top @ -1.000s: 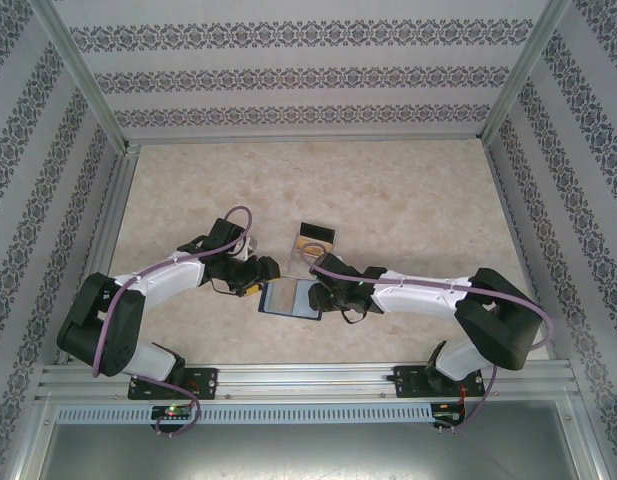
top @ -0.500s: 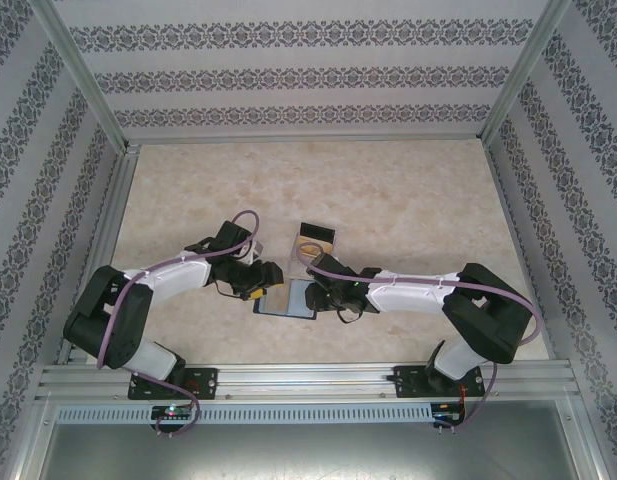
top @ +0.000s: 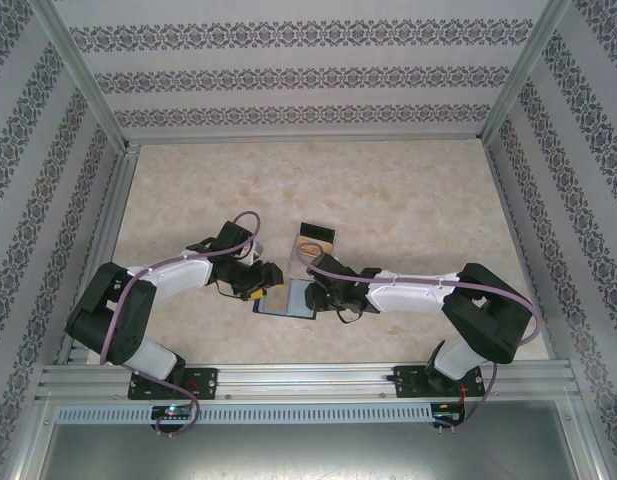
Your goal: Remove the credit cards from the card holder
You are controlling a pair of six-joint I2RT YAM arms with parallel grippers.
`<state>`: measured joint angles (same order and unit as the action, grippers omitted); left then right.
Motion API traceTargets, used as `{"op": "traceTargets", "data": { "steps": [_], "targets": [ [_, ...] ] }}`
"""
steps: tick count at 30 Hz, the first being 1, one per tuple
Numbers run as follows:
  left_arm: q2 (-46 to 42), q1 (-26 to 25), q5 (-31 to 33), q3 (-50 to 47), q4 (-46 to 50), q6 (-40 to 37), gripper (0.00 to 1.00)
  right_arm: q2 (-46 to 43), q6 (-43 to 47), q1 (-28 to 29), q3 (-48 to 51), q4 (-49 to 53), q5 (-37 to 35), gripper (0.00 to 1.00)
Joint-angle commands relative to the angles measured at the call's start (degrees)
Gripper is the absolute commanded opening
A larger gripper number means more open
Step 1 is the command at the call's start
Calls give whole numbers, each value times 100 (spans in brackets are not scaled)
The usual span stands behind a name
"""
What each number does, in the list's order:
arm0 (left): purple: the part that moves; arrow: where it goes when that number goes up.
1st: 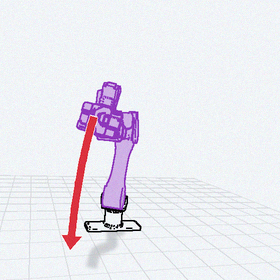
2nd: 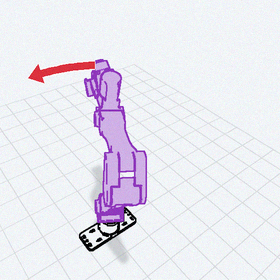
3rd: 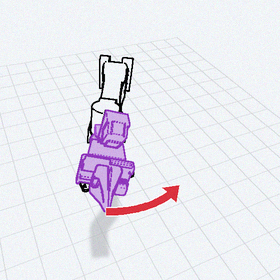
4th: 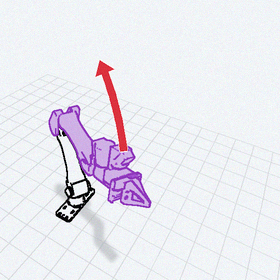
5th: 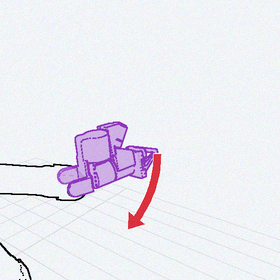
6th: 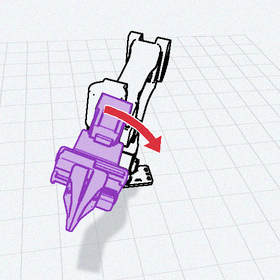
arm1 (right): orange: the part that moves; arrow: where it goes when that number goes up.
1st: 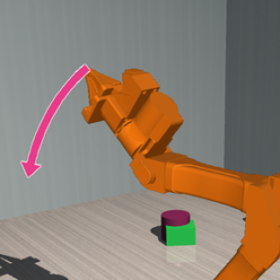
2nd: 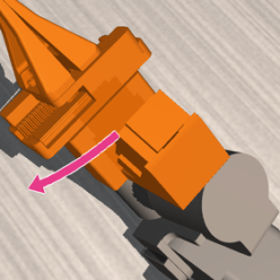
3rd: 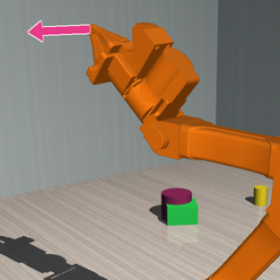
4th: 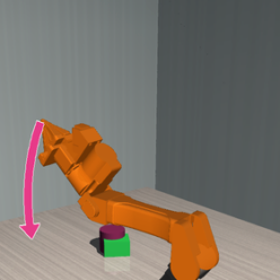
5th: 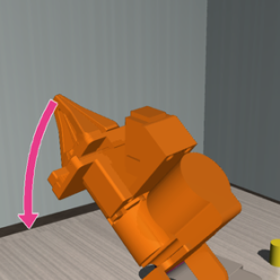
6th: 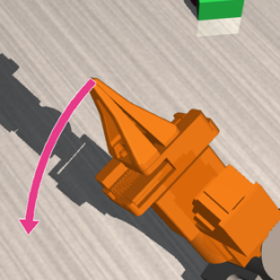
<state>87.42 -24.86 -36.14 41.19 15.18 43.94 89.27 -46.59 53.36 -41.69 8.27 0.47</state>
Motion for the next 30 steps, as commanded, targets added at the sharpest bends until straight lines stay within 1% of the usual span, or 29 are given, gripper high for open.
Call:
{"op": "traceTargets", "data": {
  "steps": [1,9,14,16,17,19,20,21,24,27,30],
  "targets": [
    [233,-131,14,70,14,-90,62,127,-81,-2,74,-5,98,33],
    [412,-291,-235,209,-178,-82,62,187,-87,26,38,-38,129,33],
    [368,-291,-507,205,-423,-18,65,196,-91,34,38,-45,128,33],
    [348,-299,-560,222,-471,-27,68,204,-102,33,38,-52,126,33],
    [338,-307,-567,232,-476,-34,72,212,-104,32,39,-57,129,33],
    [323,-309,-589,247,-489,-51,84,213,-110,29,56,-78,129,33],
    [312,-318,-611,256,-495,-62,91,211,-108,34,56,-86,129,33],
    [320,-326,-628,265,-501,-71,95,213,-115,33,64,-97,129,33],
    [338,-343,-699,274,-537,-80,100,207,-133,24,98,-136,136,34],
    [330,-344,-673,278,-489,-105,100,138,-167,8,150,-146,108,34],
    [233,-346,-482,317,-301,-171,100,-159,-226,-58,300,-107,-31,35]
  ]
}}
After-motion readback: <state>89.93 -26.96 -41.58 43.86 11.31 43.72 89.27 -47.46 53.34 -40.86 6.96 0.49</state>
